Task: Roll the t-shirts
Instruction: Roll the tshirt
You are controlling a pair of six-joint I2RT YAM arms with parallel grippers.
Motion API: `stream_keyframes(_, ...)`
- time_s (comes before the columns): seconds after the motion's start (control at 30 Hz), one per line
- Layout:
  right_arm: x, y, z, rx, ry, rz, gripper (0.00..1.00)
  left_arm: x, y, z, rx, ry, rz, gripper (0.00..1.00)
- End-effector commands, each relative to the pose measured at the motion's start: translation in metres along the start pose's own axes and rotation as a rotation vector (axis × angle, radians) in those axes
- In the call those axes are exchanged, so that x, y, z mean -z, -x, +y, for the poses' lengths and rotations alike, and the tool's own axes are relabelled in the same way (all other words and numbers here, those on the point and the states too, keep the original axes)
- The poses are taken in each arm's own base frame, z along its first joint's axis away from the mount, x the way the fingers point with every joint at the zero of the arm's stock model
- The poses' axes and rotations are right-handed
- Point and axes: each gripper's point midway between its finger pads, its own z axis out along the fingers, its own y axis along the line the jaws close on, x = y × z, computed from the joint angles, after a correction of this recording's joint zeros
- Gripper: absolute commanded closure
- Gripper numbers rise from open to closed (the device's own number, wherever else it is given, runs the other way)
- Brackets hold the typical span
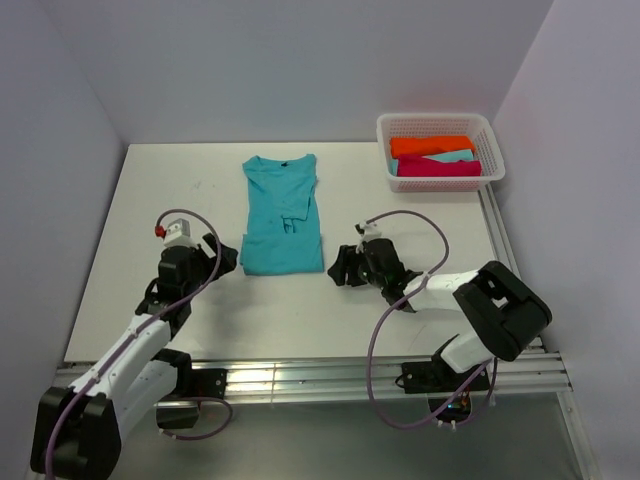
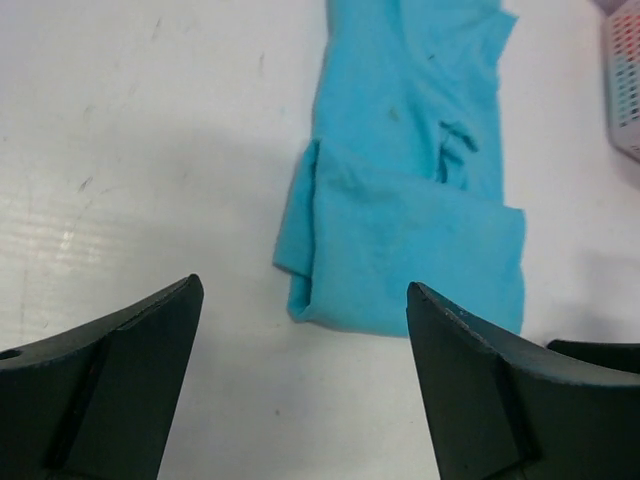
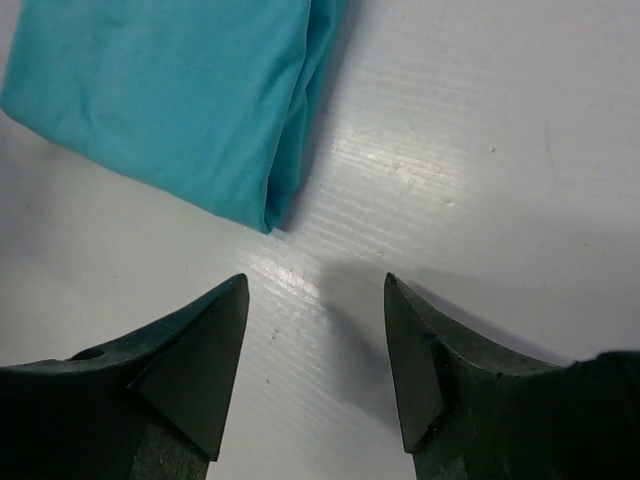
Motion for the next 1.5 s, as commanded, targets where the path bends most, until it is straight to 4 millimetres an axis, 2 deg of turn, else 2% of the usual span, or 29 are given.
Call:
stream_keyframes(0.0,-0.002,0.036,0.022,0.029,0.073,-0.18,0.36,0.005,0.036,-0.025,-0.004,-0.093,-0.163,0.11)
stream_keyframes(0.07,0.001,0.039,0.028,0.056,0.105,-0.208,0.36,0.006,0.029,-0.031,0.021,-0.112,-0.146,0.14)
stream_keyframes(0.13,0.001,0.041,0.034,0.097,0.111,-0.218,0.36,0.005,0.022,-0.027,0.078,-0.093,-0.157,0.16)
stream_keyframes(0.17,0.0,0.042,0.036,0.111,0.114,-0.215,0.36,0.005,0.015,-0.031,0.089,-0.102,-0.152,0.16)
stream_keyframes(0.2,-0.005,0.045,0.037,0.132,0.115,-0.211,0.37,0.003,0.002,-0.025,0.121,-0.092,-0.134,0.16)
stream_keyframes(0.23,-0.007,0.045,0.037,0.143,0.116,-0.206,0.37,0.003,0.004,-0.03,0.139,-0.112,-0.161,0.16)
stream_keyframes(0.3,-0.013,0.042,0.038,0.166,0.122,-0.19,0.38,0.002,-0.011,-0.026,0.146,-0.104,-0.155,0.19)
stream_keyframes(0.67,-0.033,0.019,0.032,0.232,0.138,-0.105,0.49,-0.002,-0.022,-0.023,0.086,-0.075,-0.153,0.2)
stream_keyframes(0.97,-0.046,-0.002,0.037,0.22,0.175,-0.054,0.51,-0.003,-0.024,-0.023,0.065,-0.077,-0.139,0.2)
stream_keyframes(1.07,-0.051,-0.008,0.031,0.215,0.146,-0.037,0.6,-0.004,-0.025,-0.026,0.056,-0.092,-0.132,0.24)
stream_keyframes(1.1,-0.052,-0.008,0.03,0.212,0.139,-0.036,0.7,-0.004,-0.027,-0.025,0.052,-0.091,-0.129,0.24)
stream_keyframes(1.17,-0.05,-0.003,0.024,0.192,0.1,-0.066,0.84,-0.004,-0.027,-0.027,0.052,-0.098,-0.128,0.26)
stream_keyframes(1.2,-0.042,-0.014,0.016,0.151,0.081,-0.059,0.94,-0.004,-0.028,-0.028,0.049,-0.108,-0.124,0.27)
stream_keyframes(1.23,-0.037,-0.003,0.016,0.129,0.079,-0.12,0.99,-0.004,-0.029,-0.03,0.043,-0.119,-0.118,0.27)
stream_keyframes(1.27,-0.031,0.002,0.013,0.108,0.075,-0.141,1.0,-0.004,-0.029,-0.033,0.028,-0.136,-0.119,0.28)
stream_keyframes(1.3,-0.028,-0.007,0.007,0.107,0.061,-0.117,1.0,-0.004,-0.032,-0.038,0.015,-0.161,-0.103,0.28)
stream_keyframes(1.4,-0.022,-0.015,0.004,0.107,0.056,-0.091,1.0,-0.006,-0.038,-0.047,-0.035,-0.198,-0.072,0.3)
stream_keyframes(1.47,-0.016,-0.016,0.0,0.094,0.042,-0.106,1.0,-0.008,-0.05,-0.053,-0.082,-0.223,-0.026,0.31)
